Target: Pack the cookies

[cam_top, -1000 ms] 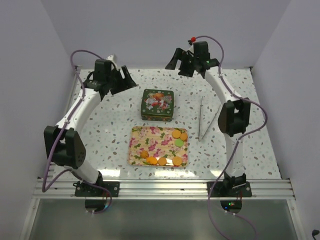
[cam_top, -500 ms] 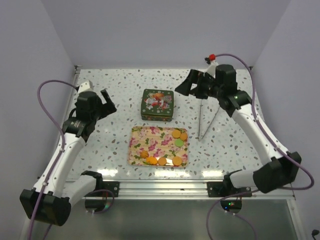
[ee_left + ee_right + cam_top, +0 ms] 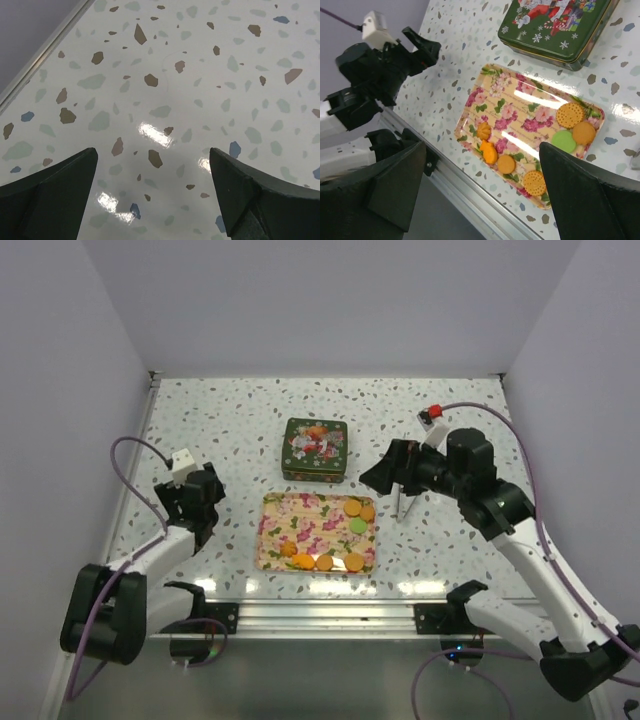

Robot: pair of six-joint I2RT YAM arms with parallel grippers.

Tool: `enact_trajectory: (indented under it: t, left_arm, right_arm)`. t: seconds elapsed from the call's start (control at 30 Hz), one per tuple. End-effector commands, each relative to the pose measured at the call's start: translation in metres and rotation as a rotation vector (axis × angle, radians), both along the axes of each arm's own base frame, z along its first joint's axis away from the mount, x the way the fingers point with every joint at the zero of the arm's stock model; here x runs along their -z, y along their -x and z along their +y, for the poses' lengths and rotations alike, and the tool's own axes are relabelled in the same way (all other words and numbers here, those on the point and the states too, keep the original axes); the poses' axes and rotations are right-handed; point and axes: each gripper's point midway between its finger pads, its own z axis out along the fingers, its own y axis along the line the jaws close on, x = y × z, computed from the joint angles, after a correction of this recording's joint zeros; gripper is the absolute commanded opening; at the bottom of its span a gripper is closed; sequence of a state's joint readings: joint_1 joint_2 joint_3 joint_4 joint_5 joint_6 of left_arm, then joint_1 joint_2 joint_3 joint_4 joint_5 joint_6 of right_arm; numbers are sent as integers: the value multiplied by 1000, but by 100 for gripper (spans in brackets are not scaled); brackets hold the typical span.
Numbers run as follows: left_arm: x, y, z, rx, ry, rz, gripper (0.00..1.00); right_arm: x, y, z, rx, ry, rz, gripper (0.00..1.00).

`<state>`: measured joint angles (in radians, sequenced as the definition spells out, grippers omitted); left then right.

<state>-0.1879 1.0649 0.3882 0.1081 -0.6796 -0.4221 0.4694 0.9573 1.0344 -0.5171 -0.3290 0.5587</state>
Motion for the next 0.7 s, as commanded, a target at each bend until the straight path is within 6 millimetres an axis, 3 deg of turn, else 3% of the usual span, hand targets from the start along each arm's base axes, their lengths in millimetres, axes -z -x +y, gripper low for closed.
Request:
enact_trajectory:
  t: [0.0, 0.2, 0.37, 0.5, 0.67]
  left_arm:
    - [-28, -34, 9, -23, -88, -193, 100]
    - [-15, -60, -2, 87, -156, -198, 100]
    - [-26, -83, -12, 178, -226, -244, 100]
    - [-22, -86, -14, 231, -206, -266, 100]
    - [-27, -60, -21, 343, -188, -396, 100]
  right_arm:
    - [-17, 14, -12, 4, 31, -23, 99]
    - [-31, 38, -30, 24, 49, -53, 99]
    - [-39, 45, -44, 42, 98, -79, 99]
    - [-40, 46, -51, 54, 139, -97, 99]
    - [-34, 43, -45, 46, 111, -94, 99]
